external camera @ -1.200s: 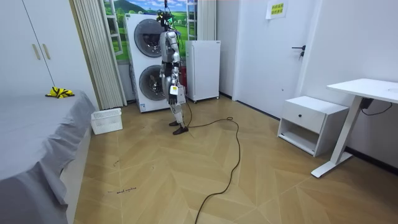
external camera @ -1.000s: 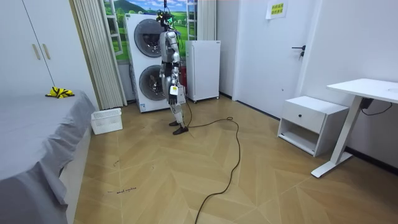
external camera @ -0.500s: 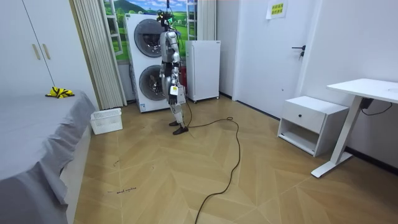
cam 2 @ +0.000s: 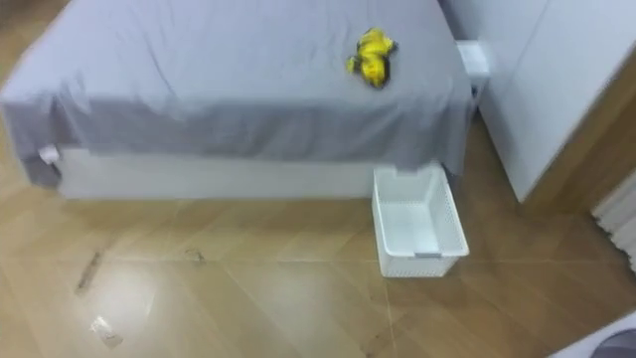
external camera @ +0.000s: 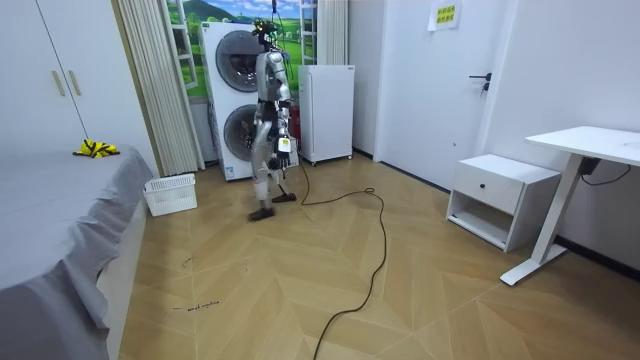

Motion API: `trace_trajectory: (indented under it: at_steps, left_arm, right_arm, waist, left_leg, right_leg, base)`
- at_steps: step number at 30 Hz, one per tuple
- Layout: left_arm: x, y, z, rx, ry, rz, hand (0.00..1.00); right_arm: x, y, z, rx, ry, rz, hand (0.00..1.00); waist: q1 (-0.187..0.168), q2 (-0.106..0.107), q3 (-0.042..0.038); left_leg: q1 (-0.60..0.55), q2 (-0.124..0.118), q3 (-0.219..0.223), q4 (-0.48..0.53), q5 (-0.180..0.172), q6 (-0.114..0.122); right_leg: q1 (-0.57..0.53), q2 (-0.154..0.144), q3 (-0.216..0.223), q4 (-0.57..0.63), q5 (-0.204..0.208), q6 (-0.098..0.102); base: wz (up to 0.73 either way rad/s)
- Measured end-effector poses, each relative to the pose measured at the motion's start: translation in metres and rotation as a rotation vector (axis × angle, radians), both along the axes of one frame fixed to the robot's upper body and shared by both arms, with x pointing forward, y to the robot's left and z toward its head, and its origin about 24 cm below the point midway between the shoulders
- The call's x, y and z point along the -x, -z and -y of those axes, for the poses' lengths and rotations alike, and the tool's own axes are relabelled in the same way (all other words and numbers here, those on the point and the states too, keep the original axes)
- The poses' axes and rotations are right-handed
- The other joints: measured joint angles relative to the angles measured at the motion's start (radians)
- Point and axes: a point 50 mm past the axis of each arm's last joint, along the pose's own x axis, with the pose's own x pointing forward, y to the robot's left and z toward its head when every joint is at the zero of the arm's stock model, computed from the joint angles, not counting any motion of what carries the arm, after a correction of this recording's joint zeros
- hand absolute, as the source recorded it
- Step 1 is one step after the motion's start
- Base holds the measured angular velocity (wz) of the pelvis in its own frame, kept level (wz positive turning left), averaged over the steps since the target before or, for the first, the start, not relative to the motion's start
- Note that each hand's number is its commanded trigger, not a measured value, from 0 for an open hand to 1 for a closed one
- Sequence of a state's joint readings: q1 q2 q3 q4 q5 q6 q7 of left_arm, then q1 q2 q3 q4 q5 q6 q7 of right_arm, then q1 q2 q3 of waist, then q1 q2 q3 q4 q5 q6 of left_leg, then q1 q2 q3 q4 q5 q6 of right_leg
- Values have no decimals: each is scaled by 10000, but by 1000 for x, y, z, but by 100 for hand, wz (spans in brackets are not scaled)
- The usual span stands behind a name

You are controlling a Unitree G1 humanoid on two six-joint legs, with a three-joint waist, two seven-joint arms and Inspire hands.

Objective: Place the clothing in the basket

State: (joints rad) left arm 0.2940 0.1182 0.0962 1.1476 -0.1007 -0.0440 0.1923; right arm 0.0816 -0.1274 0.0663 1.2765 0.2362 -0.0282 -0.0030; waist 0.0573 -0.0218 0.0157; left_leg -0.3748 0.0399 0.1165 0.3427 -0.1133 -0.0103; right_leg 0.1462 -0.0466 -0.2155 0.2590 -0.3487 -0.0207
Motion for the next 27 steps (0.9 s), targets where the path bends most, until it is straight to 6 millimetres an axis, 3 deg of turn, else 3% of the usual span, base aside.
trace_trajectory:
  at_steps: [1,2,3,4,5,6,7,8,9,10,11,12,13,14,15,16,17,18,19,20,21,22,23,24,25,26,27]
  left_arm:
    - [7,0,2,41,-49,-211,0]
    - [8,1,4,101,-68,-268,0]
    - [6,2,9,235,-58,-210,0]
    - [2,3,10,333,-26,-114,0]
    - [-2,3,10,332,8,3,0]
    - [-11,3,10,336,60,231,0]
    - [-18,3,10,322,94,428,0]
    - [-22,3,10,315,96,531,0]
    - [-28,2,8,255,99,717,0]
    - [-32,2,6,215,86,819,0]
    - [-40,1,5,147,-79,1108,0]
    - [-45,0,4,11,-222,1363,0]
    - [-47,0,4,-71,-226,1462,0]
    - [-52,-2,3,-238,-111,1655,0]
    - [-59,-3,2,-345,42,1892,0]
    - [-64,-5,3,-389,170,2103,0]
    - [-66,-5,3,-409,251,2192,0]
    - [-71,-6,3,-418,440,2311,0]
    - [-74,-6,4,-404,533,2380,0]
    - [-76,-6,6,-328,793,2382,0]
    - [-80,-6,10,-213,1089,2452,0]
    - [-78,-5,13,-117,1276,2411,0]
    - [-76,-4,14,-61,1292,2351,0]
    - [-73,-3,16,-5,1338,2230,0]
    - [-71,-3,15,-22,1334,2203,0]
    - [-68,-4,11,-104,1299,2139,0]
    - [-60,-4,9,-140,1204,1951,0]
  right_arm:
    - [1,0,0,15,-81,-99,0]
    - [1,0,1,38,-94,-104,0]
    - [0,0,1,105,-52,-80,0]
    - [0,0,1,105,-66,-87,0]
    - [0,0,0,61,-47,-87,0]
    - [1,0,0,80,-11,-78,0]
    - [0,0,1,123,-13,38,0]
    - [-2,-1,2,143,-7,127,0]
    - [0,-1,1,197,17,91,0]
    - [1,-1,1,202,25,76,0]
    - [0,-1,1,313,72,136,0]
    - [-2,-2,3,471,208,236,0]
    - [-3,-2,4,555,281,277,0]
    - [-4,-3,5,721,460,381,0]
    - [-7,-4,6,834,598,578,0]
    - [-16,-6,6,890,617,953,0]
    - [-20,-7,6,876,651,1168,0]
    - [-30,-10,6,864,701,1621,0]
    - [-35,-12,6,906,707,1841,0]
    - [-44,-15,6,1036,745,2214,0]
    - [-51,-18,7,1201,769,2517,0]
    - [-58,-21,6,1316,802,2827,0]
    - [-62,-23,6,1371,851,3007,0]
    - [-66,-25,8,1514,1079,3231,0]
    - [-70,-27,9,1582,1174,3357,0]
    - [-82,-32,10,1734,1262,3807,0]
    - [-96,-40,12,1889,1251,4444,0]
  waist:
    - [46,-21,-10]
    - [45,-30,-15]
    - [4,-3,-62]
    - [8,-243,-119]
    - [13,-311,-113]
    - [18,-392,-118]
    - [3,-378,-97]
    - [8,-347,-90]
    - [18,-369,-105]
    - [5,-392,-116]
    - [10,-440,-75]
    - [8,-389,-91]
    - [17,-347,-94]
    - [24,-261,-116]
    - [-7,-4,-150]
    - [53,42,-155]
    - [51,120,-138]
    - [-11,232,-50]
    - [-26,228,-42]
    - [-22,233,-30]
    - [29,251,-24]
    - [26,262,-23]
    - [1,305,-4]
    - [-2,389,-9]
    - [2,398,-31]
    - [100,426,-49]
    - [120,612,-145]
  left_leg:
    - [-94,-3,-115,-366,653,45]
    - [-124,-14,-61,-338,982,75]
    - [-179,-102,215,-202,1449,431]
    - [-274,-260,519,217,1325,724]
    - [-364,-360,644,468,1093,770]
    - [-517,-497,753,1125,648,827]
    - [-582,-541,920,1732,81,924]
    - [-568,-545,977,1988,-197,952]
    - [-367,-662,1039,2156,-642,984]
    - [-173,-763,1065,2109,-779,1031]
    - [325,-990,1141,1939,-998,1119]
    - [867,-1156,1168,1676,-1197,1196]
    - [1158,-1233,1133,1508,-1284,1238]
    - [1805,-1391,839,1059,-1384,1317]
    - [2328,-1431,506,575,-1423,1378]
    - [2788,-1332,211,132,-1434,1351]
    - [3024,-1271,65,-63,-1432,1348]
    - [3460,-1174,-317,-367,-1439,1339]
    - [3638,-1139,-452,-524,-1445,1333]
    - [4017,-1050,-673,-818,-1533,1300]
    - [4433,-932,-756,-1072,-1676,1217]
    - [4896,-832,-754,-1333,-1852,1128]
    - [5175,-763,-748,-1474,-1947,1074]
    - [5705,-597,-763,-1643,-2101,911]
    - [5910,-531,-765,-1640,-2172,815]
    - [6074,-413,-702,-1540,-2340,558]
    - [6152,-198,-665,-1432,-2549,145]
  right_leg:
    - [159,-137,28,-18,-166,136]
    - [222,-228,47,-28,-264,236]
    - [291,-387,172,-61,-448,450]
    - [301,-631,276,-66,-561,757]
    - [320,-772,271,-84,-626,849]
    - [508,-964,334,-247,-625,944]
    - [700,-1142,384,-176,-592,981]
    - [748,-1274,420,3,-593,983]
    - [650,-1434,411,847,-591,987]
    - [472,-1585,420,1546,-550,1052]
    - [7,-1945,479,3084,-143,1208]
    - [-391,-2195,542,4499,776,1078]
    - [-540,-2281,542,5057,1415,988]
    - [-802,-2309,586,5887,2977,700]
    - [-1253,-2166,618,6574,3012,479]
    - [-2047,-1694,545,7059,1833,283]
    - [-2414,-1407,463,7115,1375,193]
    - [-3199,-928,293,6804,737,89]
    - [-3607,-742,172,6434,552,55]
    - [-4331,-345,78,5299,461,24]
    - [-4790,-17,105,3672,606,-46]
    - [-4965,146,81,1920,1160,-68]
    - [-5005,175,37,1299,1783,-123]
    - [-4942,208,-181,363,2880,-202]
    - [-4905,230,-250,85,3330,-395]
    - [-4964,383,-258,42,3842,-724]
    - [-4862,652,-214,373,4004,-942]
  base:
    - [-54]
    - [-34]
    - [-15]
    - [-10]
    - [-13]
    - [-10]
    - [-10]
    - [-4]
    - [-4]
    - [4]
    - [10]
    - [12]
    - [24]
    - [39]
    - [45]
    - [39]
    - [46]
    - [48]
    - [58]
    - [50]
    - [56]
    - [47]
    - [60]
    - [52]
    - [41]
    - [9]
    - [-10]
